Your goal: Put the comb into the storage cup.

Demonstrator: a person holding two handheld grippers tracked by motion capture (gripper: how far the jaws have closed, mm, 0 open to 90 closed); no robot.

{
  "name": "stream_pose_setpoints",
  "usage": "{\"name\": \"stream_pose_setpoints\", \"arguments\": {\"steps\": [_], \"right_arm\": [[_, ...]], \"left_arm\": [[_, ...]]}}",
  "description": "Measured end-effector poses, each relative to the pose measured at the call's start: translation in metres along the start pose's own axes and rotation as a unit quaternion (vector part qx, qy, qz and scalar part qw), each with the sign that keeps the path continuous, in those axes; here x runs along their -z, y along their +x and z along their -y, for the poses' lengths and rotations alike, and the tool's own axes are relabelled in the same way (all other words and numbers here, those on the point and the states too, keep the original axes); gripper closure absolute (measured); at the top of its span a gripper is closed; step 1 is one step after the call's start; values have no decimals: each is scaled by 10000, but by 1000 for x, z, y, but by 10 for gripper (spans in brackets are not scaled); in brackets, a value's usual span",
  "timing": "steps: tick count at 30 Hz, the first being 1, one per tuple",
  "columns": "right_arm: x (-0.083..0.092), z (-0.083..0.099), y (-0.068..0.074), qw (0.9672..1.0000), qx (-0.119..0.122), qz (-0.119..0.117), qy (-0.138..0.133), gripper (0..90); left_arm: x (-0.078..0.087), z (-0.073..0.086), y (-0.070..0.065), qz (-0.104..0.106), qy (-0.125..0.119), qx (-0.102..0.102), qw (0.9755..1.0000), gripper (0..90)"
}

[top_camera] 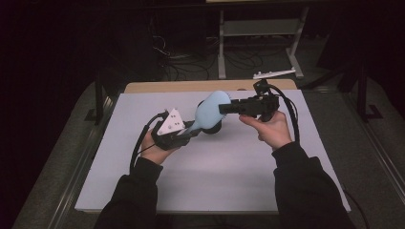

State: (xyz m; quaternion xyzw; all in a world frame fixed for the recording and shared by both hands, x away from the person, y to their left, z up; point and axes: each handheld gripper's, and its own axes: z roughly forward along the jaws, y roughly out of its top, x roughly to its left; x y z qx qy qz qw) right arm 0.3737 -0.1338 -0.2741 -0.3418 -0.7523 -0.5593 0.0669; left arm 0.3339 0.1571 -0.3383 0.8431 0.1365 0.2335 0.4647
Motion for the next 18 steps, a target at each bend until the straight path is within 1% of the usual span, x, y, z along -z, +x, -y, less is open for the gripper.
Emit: {"name": "stream_pose_setpoints", "arguments": {"steps": [4,7,12,18], "right_arm": [[0,-5,7,9999,26,-151,53,586],[-1,-8,13,9997,170,-126,134,592],[0,-12,18,9994,271,-125,181,598],[-1,-17,25,9981,489,-27,367,603]], "left_arm": [[0,2,0,47,-65,47,10000,698],[0,2,1,109,-99,99,9998,697],[0,2,1,226,-186,205,9994,695],[-3,3,-1,394,-151,196,9989,680]]}}
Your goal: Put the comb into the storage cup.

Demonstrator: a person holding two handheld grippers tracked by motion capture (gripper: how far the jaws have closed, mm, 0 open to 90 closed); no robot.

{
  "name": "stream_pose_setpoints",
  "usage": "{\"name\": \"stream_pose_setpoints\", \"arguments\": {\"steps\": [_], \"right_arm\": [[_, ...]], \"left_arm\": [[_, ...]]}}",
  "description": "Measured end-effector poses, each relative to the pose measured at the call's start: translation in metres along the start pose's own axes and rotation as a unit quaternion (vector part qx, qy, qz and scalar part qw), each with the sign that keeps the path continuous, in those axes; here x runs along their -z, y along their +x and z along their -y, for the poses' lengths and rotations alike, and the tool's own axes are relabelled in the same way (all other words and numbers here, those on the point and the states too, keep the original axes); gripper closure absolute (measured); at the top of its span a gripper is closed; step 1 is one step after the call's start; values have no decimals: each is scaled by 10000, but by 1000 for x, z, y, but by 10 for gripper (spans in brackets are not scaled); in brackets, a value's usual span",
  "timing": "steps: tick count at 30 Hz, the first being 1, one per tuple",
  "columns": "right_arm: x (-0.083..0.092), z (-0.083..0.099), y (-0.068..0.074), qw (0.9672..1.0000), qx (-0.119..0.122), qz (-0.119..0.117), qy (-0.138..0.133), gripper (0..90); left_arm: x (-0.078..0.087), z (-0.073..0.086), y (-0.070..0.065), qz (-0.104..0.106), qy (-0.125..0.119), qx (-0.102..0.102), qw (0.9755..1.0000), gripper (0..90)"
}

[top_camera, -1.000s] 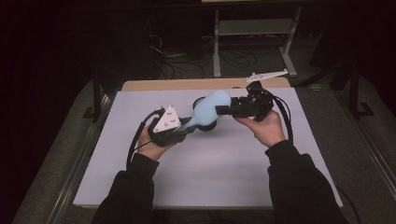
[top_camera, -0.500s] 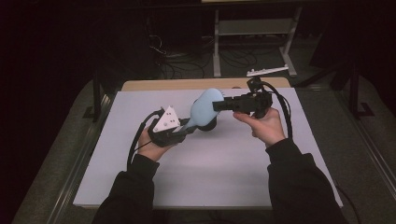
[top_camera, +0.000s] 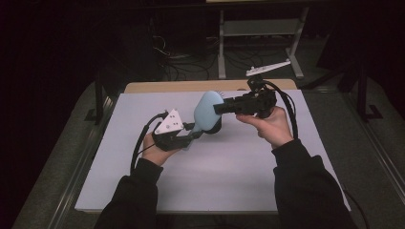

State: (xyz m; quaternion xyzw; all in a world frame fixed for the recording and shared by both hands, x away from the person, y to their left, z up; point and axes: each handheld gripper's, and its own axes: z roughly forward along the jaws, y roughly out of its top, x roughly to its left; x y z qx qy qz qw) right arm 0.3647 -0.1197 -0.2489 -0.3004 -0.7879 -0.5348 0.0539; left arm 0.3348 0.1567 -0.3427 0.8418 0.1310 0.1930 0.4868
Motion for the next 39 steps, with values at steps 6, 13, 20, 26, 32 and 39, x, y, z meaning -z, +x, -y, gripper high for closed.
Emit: {"name": "stream_pose_setpoints", "arguments": {"steps": [6,13,20,26,32,39], "right_arm": [[3,-5,3,9999,48,80,37,606],[12,-12,5,9998,97,190,-2,606],[18,-17,6,9995,158,267,-10,605],[19,-22,7,9990,240,373,12,606],[20,-28,7,9988,245,431,-37,606],[21,-35,7,9986,238,465,-109,612]], "left_arm": [[0,0,0,119,-60,76,9999,656],[7,3,5,314,-281,255,9988,624],[13,7,12,390,-438,543,9968,574],[18,12,14,401,-484,613,9961,500],[22,19,18,366,-514,840,9945,398],[30,27,26,482,-766,1181,9889,273]]}}
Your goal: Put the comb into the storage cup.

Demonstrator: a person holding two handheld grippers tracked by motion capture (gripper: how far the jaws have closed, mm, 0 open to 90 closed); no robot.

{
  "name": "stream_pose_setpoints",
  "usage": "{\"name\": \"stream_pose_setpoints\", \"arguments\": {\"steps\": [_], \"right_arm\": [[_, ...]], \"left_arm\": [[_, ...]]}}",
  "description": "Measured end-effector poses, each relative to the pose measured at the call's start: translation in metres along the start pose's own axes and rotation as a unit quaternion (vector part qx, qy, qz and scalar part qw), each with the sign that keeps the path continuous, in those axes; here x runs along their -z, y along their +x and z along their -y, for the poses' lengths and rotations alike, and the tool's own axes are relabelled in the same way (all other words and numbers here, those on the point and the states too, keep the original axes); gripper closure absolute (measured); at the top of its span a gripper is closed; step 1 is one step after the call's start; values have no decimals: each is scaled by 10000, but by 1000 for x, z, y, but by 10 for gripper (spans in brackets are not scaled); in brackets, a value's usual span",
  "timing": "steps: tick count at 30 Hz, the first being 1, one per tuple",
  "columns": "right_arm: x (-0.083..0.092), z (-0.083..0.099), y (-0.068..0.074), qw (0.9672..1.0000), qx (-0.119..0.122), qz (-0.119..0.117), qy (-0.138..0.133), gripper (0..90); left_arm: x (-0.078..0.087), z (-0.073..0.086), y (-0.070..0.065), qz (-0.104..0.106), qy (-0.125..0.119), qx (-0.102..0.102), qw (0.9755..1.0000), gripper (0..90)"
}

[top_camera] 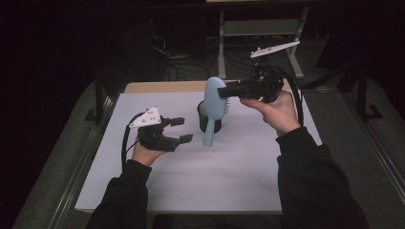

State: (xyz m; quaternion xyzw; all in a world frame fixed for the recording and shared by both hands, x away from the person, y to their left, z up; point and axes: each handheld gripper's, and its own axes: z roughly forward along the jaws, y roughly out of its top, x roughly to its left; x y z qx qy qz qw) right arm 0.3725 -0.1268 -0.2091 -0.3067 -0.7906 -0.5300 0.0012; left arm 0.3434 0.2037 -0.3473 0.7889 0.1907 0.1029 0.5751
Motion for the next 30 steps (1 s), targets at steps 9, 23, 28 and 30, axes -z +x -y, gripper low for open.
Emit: {"name": "stream_pose_setpoints", "arguments": {"steps": [9,23,28,30], "right_arm": [[2,-8,-2,9999,2,62,-94,615],[-1,-24,-8,9995,108,200,-214,618],[0,-30,-8,9992,127,279,-246,617],[0,-33,-9,9991,129,306,-278,617]], "left_arm": [[5,4,8,-75,190,380,9991,76],[22,19,17,-308,157,528,9980,0],[28,28,20,-293,242,628,9973,0],[31,32,20,-329,257,639,9971,0]]}}
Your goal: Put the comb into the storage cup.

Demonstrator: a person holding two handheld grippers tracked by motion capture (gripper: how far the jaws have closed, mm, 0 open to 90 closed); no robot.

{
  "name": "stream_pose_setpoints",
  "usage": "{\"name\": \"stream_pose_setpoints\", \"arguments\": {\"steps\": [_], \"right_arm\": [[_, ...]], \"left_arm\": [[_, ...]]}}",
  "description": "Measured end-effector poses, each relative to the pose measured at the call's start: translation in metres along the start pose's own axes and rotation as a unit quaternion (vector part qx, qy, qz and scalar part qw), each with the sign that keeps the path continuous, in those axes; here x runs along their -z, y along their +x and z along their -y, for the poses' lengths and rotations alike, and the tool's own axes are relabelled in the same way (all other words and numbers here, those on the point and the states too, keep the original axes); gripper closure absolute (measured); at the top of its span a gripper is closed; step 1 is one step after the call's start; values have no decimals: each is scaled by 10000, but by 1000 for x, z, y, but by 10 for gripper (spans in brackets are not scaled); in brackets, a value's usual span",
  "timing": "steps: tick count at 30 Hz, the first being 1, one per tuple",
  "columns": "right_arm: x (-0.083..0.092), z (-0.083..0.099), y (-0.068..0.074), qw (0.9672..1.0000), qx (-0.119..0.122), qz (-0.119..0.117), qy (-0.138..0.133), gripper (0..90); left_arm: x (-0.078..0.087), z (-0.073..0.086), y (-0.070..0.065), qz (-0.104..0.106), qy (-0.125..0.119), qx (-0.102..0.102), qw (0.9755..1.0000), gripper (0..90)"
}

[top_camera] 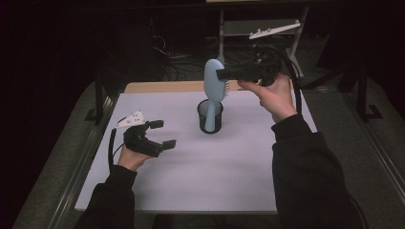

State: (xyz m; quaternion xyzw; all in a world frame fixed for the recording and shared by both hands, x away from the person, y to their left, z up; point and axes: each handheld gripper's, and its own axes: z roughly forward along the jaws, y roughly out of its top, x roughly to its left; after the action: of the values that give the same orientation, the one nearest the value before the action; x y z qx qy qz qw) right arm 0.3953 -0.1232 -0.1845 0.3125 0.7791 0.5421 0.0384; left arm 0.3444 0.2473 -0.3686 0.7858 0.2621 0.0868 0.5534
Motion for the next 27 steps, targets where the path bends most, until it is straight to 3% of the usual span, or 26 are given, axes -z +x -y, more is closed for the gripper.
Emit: {"name": "stream_pose_setpoints", "arguments": {"steps": [15,19,27], "right_arm": [[2,-13,-7,9996,28,235,-161,617],[3,-15,-11,9992,17,326,-218,617],[4,-17,-15,9978,134,404,-510,616]], "left_arm": [[19,18,6,-280,-141,21,9995,0],[24,25,5,-466,-182,-20,9987,0],[39,42,9,-678,-380,126,9969,0]]}}
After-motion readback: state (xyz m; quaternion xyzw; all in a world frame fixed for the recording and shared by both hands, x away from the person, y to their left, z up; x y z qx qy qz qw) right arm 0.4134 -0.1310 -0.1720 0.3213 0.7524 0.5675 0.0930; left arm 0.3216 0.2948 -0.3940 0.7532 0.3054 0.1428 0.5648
